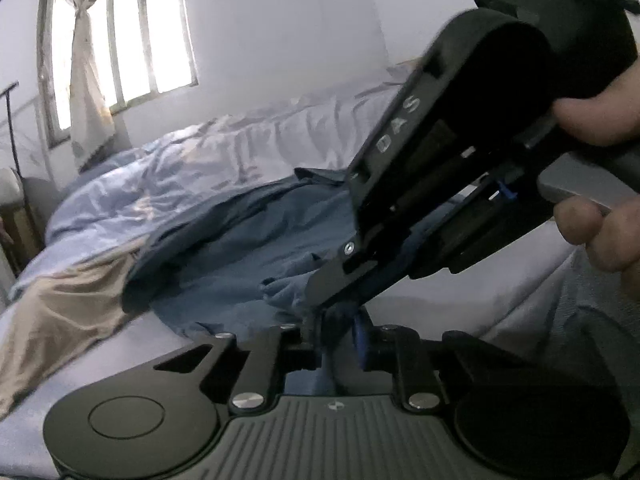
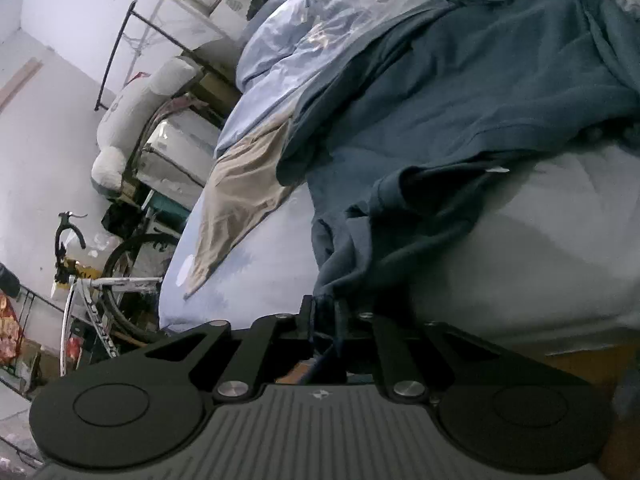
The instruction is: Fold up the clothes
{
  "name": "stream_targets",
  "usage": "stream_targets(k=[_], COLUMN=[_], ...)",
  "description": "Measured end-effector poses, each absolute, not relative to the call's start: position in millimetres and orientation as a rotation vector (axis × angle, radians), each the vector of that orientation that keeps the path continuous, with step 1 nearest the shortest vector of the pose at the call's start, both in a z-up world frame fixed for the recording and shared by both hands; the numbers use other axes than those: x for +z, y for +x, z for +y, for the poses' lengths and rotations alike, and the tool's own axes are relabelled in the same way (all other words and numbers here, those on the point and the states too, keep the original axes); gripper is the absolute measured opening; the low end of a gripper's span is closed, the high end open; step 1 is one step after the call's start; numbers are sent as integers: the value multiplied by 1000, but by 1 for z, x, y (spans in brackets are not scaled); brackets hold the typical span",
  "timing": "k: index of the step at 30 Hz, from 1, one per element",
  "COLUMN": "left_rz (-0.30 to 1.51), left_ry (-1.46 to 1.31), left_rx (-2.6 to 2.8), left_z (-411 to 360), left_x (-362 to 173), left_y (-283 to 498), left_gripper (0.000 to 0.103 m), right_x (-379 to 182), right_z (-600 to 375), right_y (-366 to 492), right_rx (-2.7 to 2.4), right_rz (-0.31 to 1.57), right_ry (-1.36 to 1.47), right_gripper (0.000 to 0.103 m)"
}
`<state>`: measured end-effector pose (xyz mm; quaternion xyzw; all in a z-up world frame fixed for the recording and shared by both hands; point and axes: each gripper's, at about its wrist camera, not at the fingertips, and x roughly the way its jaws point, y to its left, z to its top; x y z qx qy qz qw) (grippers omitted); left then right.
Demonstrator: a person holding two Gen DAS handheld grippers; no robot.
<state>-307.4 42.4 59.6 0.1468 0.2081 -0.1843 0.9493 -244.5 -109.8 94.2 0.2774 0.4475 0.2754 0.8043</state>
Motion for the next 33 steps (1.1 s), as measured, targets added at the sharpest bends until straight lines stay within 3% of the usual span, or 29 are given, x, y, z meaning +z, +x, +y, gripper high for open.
stream_targets(k=[1, 4, 5, 14, 15, 16, 17, 20, 27, 30, 33], left_rz=[425, 432, 430, 447, 452, 455, 458, 457, 448, 447, 450], left_ry=[299, 290, 289, 321, 324, 325, 326, 322, 311, 308, 309], left_rx=[-377, -379, -378, -409, -410, -412, -413, -413, -408, -411, -417], left_z=[44, 49, 50, 53, 53, 54, 54, 55, 59, 60, 59], left_x=[59, 59, 60, 55, 54, 53, 53, 53, 53, 54, 54], left_y=[-307, -307, -308, -315, -315, -315, -316, -318, -320, -321, -321], left_gripper=[7, 7, 7, 7, 7, 7, 7, 7, 8, 8, 8], right_x=[94, 91, 88, 58, 59, 63, 68, 85, 98, 81, 70], right_z=[-113, -124, -129, -124, -121, -120, -118, -117, -113, -122, -126], right_y=[-245, -243, -242, -221, -220, -220, -220, -225, -224, -221, -219], right_rx=[591, 541, 531, 545, 550, 548, 544, 535, 526, 511, 517], right_rz=[960, 949, 952, 1054, 1044, 1021, 994, 910, 908, 980, 1007], right_ry=[611, 680, 725, 866, 845, 813, 776, 688, 615, 694, 718], right_gripper=[16, 32, 33, 32, 28, 15, 10, 6, 5, 8, 17])
